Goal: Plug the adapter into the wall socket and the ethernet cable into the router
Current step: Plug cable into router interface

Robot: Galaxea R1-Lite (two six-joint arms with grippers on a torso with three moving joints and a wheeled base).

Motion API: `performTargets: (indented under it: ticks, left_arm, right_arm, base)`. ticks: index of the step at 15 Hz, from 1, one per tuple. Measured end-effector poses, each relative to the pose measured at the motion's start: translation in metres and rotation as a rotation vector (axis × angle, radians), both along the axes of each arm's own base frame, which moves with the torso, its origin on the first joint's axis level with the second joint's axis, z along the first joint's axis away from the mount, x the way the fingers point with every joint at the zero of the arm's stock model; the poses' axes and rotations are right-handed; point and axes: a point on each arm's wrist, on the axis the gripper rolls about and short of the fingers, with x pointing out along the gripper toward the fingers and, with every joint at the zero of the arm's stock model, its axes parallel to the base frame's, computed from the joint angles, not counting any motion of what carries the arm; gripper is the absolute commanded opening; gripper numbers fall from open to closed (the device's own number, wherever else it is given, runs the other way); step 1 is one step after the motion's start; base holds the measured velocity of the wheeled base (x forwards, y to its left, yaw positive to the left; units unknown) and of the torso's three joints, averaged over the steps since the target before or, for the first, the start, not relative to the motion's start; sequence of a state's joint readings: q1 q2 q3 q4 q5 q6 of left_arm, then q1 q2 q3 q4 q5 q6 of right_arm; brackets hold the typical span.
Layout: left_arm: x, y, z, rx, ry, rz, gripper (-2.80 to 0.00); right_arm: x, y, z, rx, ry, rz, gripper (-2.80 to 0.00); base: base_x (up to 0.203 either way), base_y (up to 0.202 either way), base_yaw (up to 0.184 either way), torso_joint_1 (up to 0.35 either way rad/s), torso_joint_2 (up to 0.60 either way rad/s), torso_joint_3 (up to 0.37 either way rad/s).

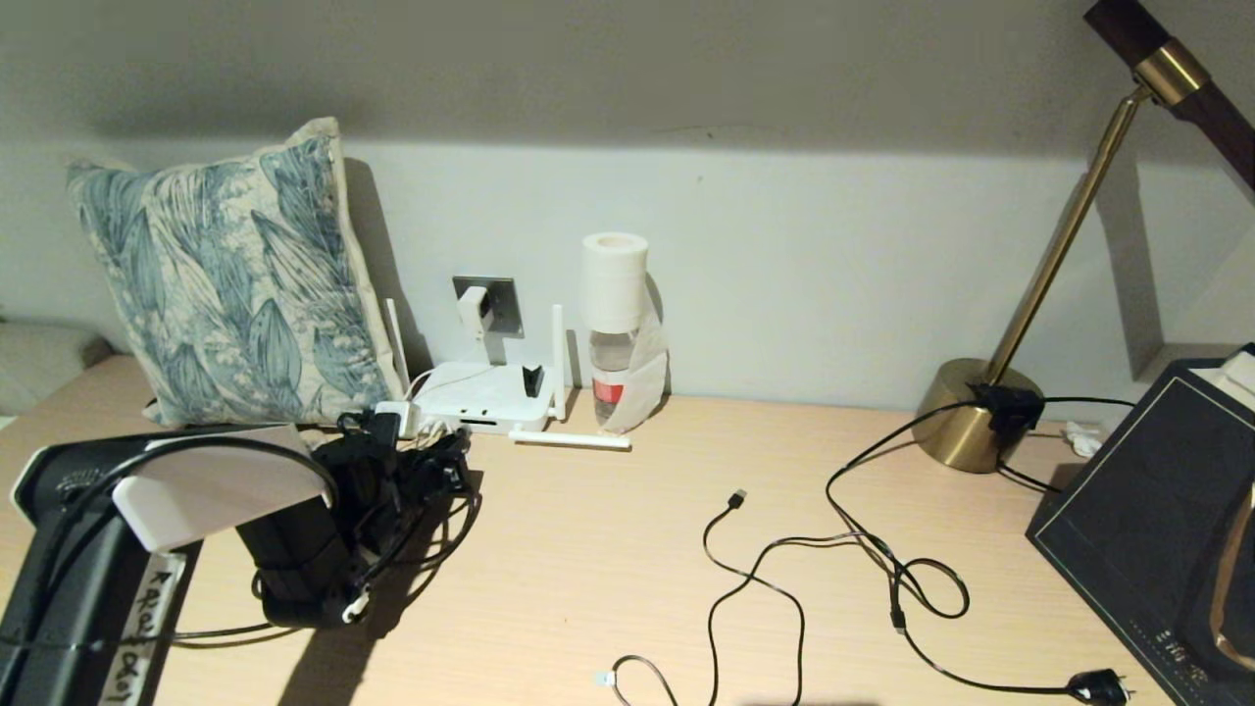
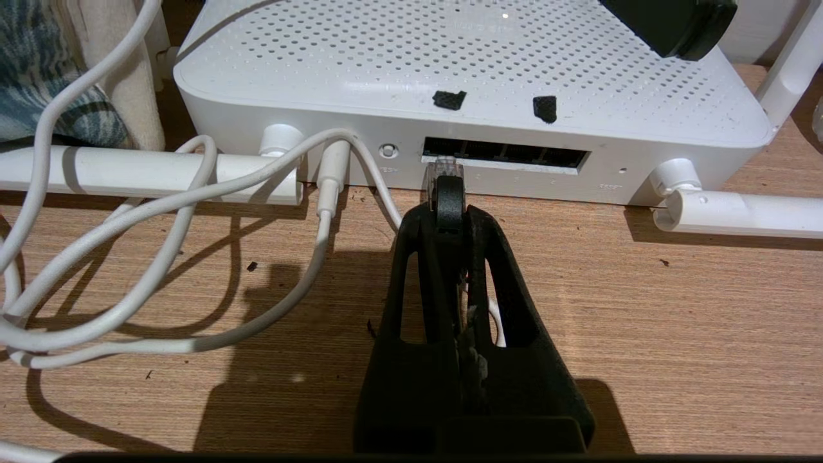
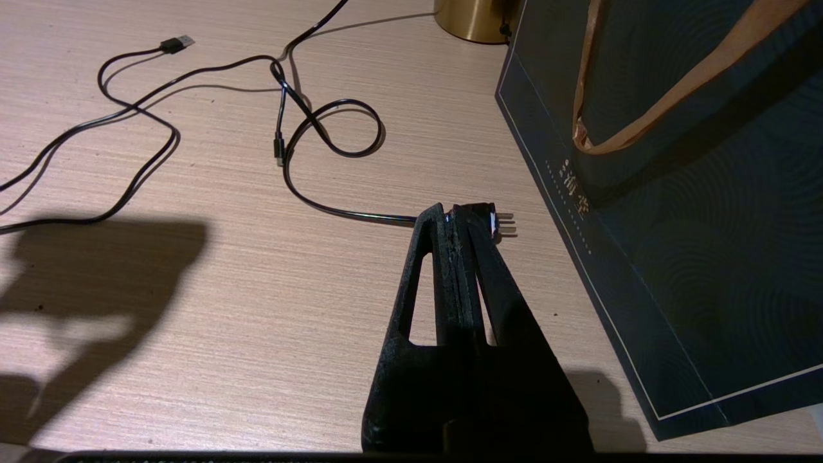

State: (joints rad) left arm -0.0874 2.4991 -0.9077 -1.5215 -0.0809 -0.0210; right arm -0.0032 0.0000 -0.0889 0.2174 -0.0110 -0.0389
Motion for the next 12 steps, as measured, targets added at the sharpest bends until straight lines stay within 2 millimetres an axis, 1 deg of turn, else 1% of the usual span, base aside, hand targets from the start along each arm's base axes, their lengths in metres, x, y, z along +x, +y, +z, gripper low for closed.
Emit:
performTargets:
  ticks: [12]
  left_arm:
    - [0.0017,-0.0002,0.0008,-0.001,-0.007,0.000,-2.80]
  right_arm:
    - [0.0000,0.0000,0.0000,0.000,0.000,0.000,-2.80]
  base:
    - [0.000,0.000,0.000,0.000,0.00,0.000]
